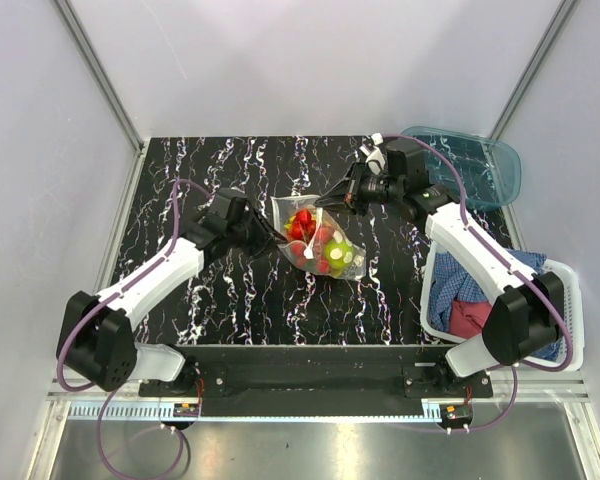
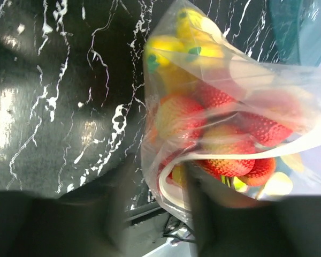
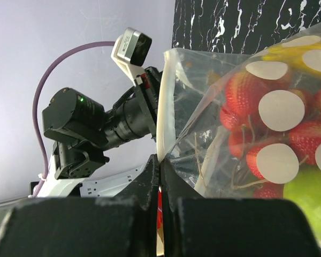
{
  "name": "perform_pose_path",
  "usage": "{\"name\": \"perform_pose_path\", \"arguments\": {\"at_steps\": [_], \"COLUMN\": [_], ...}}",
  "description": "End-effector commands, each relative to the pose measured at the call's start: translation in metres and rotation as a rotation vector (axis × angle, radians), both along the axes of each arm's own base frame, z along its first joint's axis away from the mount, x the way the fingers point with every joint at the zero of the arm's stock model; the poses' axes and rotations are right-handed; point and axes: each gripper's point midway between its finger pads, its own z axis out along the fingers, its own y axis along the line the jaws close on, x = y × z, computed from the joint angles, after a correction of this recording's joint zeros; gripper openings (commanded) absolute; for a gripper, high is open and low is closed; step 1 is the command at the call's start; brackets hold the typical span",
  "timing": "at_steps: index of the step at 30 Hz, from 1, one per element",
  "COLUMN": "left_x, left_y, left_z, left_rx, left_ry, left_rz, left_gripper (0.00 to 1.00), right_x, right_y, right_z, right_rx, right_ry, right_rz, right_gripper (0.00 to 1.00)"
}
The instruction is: Open the zip-top bag and remove the fake food
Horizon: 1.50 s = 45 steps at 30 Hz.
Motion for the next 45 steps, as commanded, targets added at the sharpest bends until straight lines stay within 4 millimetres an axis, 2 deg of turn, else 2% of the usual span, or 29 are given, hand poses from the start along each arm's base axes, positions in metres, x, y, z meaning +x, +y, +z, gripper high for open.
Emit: {"name": "perform_pose_path", "arguments": {"at_steps": [1,4,6,8,9,11,13,14,16,17,21,23,24,25,28,29,32,36,37,39,40,41,45], "left_x": [0.017,0.017,0.018,0.016,0.015,0.007,-0.001,-0.009,-0.013,-0.018,-0.020,-0.019,-0.019,-0.018,-0.021,-0.021,-0.021,-0.019,-0.019,-0.020,-0.019,-0.020,-0.021], "left_y": [-0.016,-0.020,-0.018,-0.018,-0.018,-0.022,-0.028,-0.033,-0.039,-0.042,-0.053,-0.058,-0.060,-0.061,-0.068,-0.070,-0.076,-0.085,-0.089,-0.092,-0.093,-0.094,-0.095], "left_z": [0.024,0.033,0.047,0.059,0.075,0.092,0.113,0.116,0.123,0.119,0.123,0.126,0.127,0.125,0.118,0.116,0.113,0.111,0.113,0.115,0.116,0.116,0.115], "left_rx": [-0.059,-0.073,-0.059,-0.046,-0.050,-0.049,-0.075,-0.073,-0.062,-0.053,-0.072,-0.078,-0.083,-0.080,-0.094,-0.097,-0.107,-0.126,-0.130,-0.136,-0.138,-0.140,-0.143], "left_ry": [-0.082,-0.113,-0.166,-0.217,-0.260,-0.311,-0.356,-0.346,-0.349,-0.325,-0.317,-0.325,-0.324,-0.324,-0.292,-0.286,-0.272,-0.249,-0.248,-0.249,-0.254,-0.252,-0.246], "left_rz": [-0.054,-0.082,-0.098,-0.127,-0.135,-0.174,-0.208,-0.234,-0.262,-0.279,-0.311,-0.324,-0.333,-0.343,-0.370,-0.378,-0.399,-0.427,-0.435,-0.445,-0.449,-0.455,-0.458], "left_gripper": [0.30,0.17,0.00,0.00,0.00,0.00,0.00,0.00,0.00,0.00,0.00,0.00,0.00,0.00,0.00,0.00,0.00,0.00,0.00,0.00,0.00,0.00,0.00], "right_x": [-0.011,-0.016,-0.019,-0.023,-0.025,-0.026,-0.031,-0.033,-0.039,-0.041,-0.057,-0.060,-0.061,-0.061,-0.058,-0.055,-0.057,-0.053,-0.054,-0.055,-0.056,-0.055,-0.050], "right_y": [-0.002,-0.003,-0.004,-0.008,-0.013,-0.018,-0.028,-0.034,-0.049,-0.055,-0.079,-0.085,-0.089,-0.091,-0.097,-0.096,-0.088,-0.077,-0.072,-0.053,-0.047,-0.043,-0.039], "right_z": [0.041,0.036,0.029,0.022,0.013,0.006,-0.010,-0.014,-0.034,-0.040,-0.069,-0.069,-0.069,-0.066,-0.048,-0.035,-0.020,-0.020,-0.029,-0.031,-0.046,-0.050,-0.081], "right_rx": [0.069,0.056,0.044,0.012,-0.027,-0.091,-0.180,-0.221,-0.330,-0.376,-0.519,-0.544,-0.563,-0.573,-0.596,-0.592,-0.572,-0.557,-0.549,-0.486,-0.465,-0.445,-0.459], "right_ry": [-0.132,-0.124,-0.121,-0.136,-0.110,-0.149,-0.121,-0.156,-0.120,-0.143,-0.099,-0.115,-0.120,-0.129,-0.176,-0.207,-0.233,-0.245,-0.215,-0.214,-0.149,-0.132,-0.085], "right_rz": [0.039,0.051,0.064,0.076,0.067,0.088,0.076,0.085,0.071,0.087,0.102,0.109,0.097,0.088,0.068,0.060,0.062,0.064,0.077,0.118,0.127,0.132,0.138], "right_gripper": [0.00,0.00,0.00,0.00,0.00,0.00,0.00,0.03,0.08,0.09,0.18,0.24,0.32,0.35,0.40,0.40,0.40,0.43,0.43,0.45,0.46,0.46,0.55]}}
